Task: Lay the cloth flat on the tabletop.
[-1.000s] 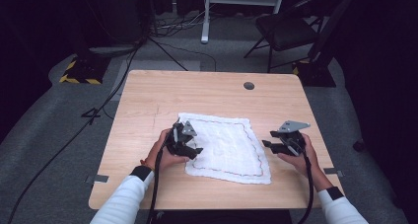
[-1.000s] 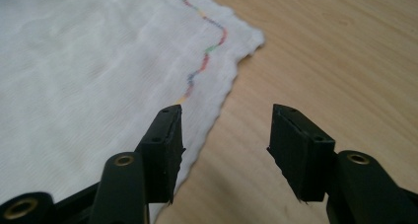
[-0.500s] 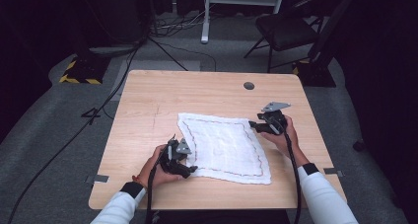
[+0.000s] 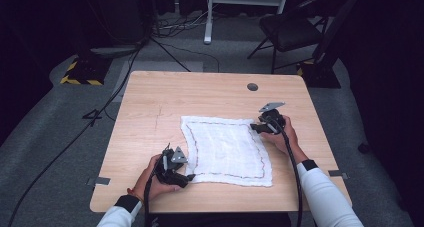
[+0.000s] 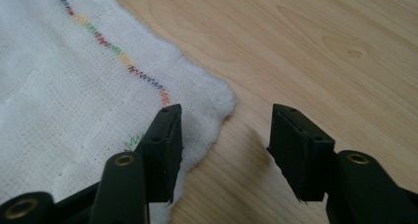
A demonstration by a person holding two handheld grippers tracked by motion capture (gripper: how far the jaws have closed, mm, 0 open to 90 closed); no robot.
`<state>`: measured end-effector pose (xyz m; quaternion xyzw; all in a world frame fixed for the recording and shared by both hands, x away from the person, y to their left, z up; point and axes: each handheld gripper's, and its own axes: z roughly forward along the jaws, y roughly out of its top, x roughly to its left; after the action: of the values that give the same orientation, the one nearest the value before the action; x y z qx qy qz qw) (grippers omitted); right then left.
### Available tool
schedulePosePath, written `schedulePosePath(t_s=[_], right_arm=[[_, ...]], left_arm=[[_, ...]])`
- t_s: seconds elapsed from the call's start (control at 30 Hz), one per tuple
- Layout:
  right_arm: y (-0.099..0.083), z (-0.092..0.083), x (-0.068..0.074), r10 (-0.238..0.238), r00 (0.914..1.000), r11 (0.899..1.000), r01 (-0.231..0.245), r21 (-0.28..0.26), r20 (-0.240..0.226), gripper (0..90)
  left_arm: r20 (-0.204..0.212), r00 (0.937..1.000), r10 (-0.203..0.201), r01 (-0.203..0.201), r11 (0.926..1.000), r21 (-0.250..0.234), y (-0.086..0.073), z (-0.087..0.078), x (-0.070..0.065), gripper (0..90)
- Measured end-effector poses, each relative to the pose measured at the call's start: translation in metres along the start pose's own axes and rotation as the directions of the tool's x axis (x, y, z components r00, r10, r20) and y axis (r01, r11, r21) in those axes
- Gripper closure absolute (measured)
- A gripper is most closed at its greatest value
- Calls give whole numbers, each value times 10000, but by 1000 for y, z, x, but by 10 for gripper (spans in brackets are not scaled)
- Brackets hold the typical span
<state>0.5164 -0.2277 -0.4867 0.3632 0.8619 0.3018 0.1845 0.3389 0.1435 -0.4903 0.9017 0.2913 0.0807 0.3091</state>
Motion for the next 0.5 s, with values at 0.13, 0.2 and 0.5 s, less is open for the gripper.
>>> schedulePosePath(t_s=[0.13,0.2,0.5], right_arm=[[-4,-2,-11,187,9965,9998,-192,58,812,470],[-6,-4,-16,262,9943,9996,-268,49,1038,462],[-11,-12,-20,307,9917,9994,-287,-175,1246,447]], left_arm=[[29,10000,54,-54,10000,12,-3,-2,-2,282],[7,10000,31,-31,10000,27,-2,-2,-2,281],[-255,9994,234,-253,9967,-777,19,-10,7,236]])
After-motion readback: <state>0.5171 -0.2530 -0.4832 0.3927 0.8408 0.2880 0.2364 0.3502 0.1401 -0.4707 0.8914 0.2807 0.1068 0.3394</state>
